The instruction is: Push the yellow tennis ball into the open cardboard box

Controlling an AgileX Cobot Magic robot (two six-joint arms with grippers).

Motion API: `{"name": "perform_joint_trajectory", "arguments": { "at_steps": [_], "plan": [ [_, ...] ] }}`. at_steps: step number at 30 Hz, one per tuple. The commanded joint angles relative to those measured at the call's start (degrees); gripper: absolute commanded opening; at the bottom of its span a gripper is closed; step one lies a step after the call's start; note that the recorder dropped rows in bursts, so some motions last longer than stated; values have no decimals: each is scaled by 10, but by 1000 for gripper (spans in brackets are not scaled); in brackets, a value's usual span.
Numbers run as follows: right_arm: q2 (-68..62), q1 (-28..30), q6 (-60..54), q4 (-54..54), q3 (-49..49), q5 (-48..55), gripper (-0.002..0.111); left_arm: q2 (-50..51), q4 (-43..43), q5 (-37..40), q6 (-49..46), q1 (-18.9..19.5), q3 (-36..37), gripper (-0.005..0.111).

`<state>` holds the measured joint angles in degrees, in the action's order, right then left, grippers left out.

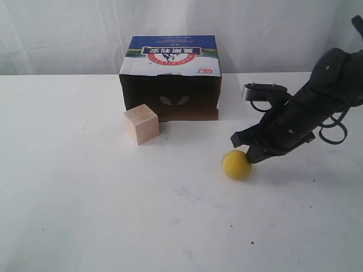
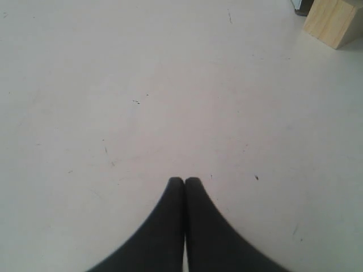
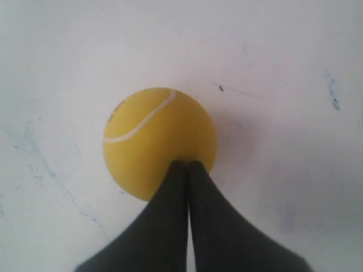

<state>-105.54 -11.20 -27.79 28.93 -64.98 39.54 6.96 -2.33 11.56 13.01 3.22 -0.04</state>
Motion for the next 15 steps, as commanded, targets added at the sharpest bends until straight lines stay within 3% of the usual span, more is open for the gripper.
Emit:
{"name": "perform_joint_trajectory", "arguments": {
  "at_steps": [1, 15],
  "plan": [
    [-8, 3, -83, 92, 3, -10, 0, -3, 0, 3, 0, 1, 0, 0],
    [-12, 3, -141, 164, 3, -88, 0, -3, 0, 3, 0, 1, 0, 0]
  ]
}}
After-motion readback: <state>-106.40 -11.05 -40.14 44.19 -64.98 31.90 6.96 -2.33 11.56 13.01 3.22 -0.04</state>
